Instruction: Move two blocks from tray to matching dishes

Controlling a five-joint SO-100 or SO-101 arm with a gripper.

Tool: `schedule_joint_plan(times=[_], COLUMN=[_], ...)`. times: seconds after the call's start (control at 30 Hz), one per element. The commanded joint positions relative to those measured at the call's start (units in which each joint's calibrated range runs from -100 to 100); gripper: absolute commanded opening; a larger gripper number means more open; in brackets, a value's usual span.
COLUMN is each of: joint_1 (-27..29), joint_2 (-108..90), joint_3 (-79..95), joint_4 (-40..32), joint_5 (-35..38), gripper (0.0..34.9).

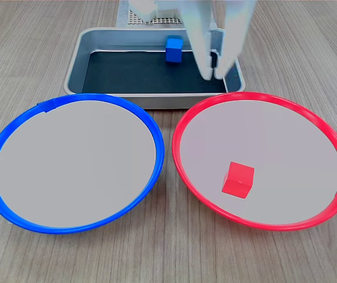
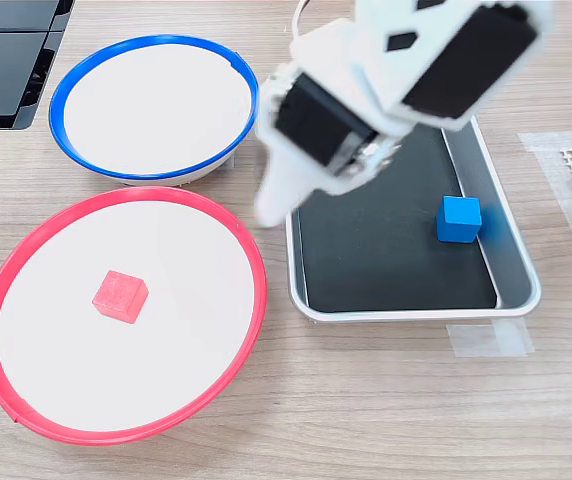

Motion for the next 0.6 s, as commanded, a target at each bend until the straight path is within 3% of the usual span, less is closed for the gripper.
schedule_joint_plan(times=[0.0,0.1,0.2,0.27,0.3,0.37,0.57], joint_1=[7.2,11.3,13.7,13.2,12.7,11.9,11.2], joint_2=[-18.4,-21.4,-22.5,-22.3,-22.1,-22.0,-22.2], joint_3=[6.5,11.5,16.5,17.5,17.8,18.8,22.6], joint_4=[23.7,28.3,28.1,27.6,27.5,27.4,24.6], joint_5=[11.7,17.0,20.3,21.1,21.4,22.2,23.2], gripper=[0.3,0.3,8.3,17.1,19.1,20.4,19.7])
